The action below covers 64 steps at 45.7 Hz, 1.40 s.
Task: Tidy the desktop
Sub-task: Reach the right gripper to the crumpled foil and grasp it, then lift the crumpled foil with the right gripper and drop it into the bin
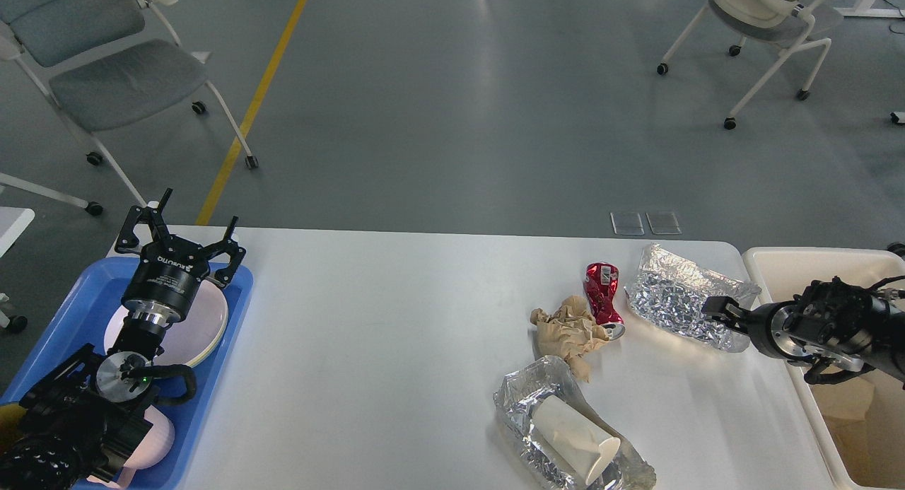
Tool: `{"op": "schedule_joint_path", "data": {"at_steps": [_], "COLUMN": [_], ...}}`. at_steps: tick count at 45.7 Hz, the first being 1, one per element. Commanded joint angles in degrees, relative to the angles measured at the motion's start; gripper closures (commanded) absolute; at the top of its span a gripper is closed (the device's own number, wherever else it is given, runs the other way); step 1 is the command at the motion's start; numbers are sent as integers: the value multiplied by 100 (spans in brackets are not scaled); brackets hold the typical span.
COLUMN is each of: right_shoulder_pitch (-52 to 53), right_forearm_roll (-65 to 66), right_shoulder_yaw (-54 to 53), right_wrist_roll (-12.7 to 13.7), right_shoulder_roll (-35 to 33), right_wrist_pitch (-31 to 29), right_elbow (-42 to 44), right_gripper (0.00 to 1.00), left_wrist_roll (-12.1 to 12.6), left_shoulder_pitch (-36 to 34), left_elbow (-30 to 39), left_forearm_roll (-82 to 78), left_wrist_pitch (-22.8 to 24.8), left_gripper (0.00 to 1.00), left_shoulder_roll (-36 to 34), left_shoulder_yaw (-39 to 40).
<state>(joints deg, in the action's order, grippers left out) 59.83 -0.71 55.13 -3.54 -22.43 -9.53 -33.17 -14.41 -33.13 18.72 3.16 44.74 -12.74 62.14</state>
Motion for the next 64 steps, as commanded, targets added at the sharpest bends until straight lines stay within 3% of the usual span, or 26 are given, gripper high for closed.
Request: {"op": "schedule_joint_path", "data": {"at_steps": [1,6,13,18,22,51,59,64], "right_shoulder_pitch": [-85,-182,-270,-279,-270,-226,169,722], "right_forearm_roll": [-9,-8,0,-9,-9,-210,-255,-246], "right_shoulder_yaw": [-20,-20,-20,-37,-37,-819,-837,-785], "right_wrist_roll": [2,2,11,2,11,2,2,-42], "right_shoulder_roll": [1,10,19,19,19,-113,-534,-1148], "right_wrist_pitch": [48,276,365,391,391,391,277,268], "right_elbow": [-5,-31,-66,-66,-58,-40,-198,-952], "right_gripper": [3,20,71,92,100,100,100,100], "left_wrist_roll": [0,0,0,0,0,0,0,0], "left_shoulder_pitch": [0,0,0,0,0,0,0,0], "left_elbow": [0,0,0,0,0,0,0,0], "left_forearm_roll": [0,0,0,0,0,0,0,0], "left_wrist_pitch": [0,0,0,0,0,0,0,0], "left_gripper": [4,4,4,4,4,4,4,4], "left_shoulder_roll": [0,0,0,0,0,0,0,0], "left_shoulder_yaw": [0,0,0,0,0,0,0,0]}}
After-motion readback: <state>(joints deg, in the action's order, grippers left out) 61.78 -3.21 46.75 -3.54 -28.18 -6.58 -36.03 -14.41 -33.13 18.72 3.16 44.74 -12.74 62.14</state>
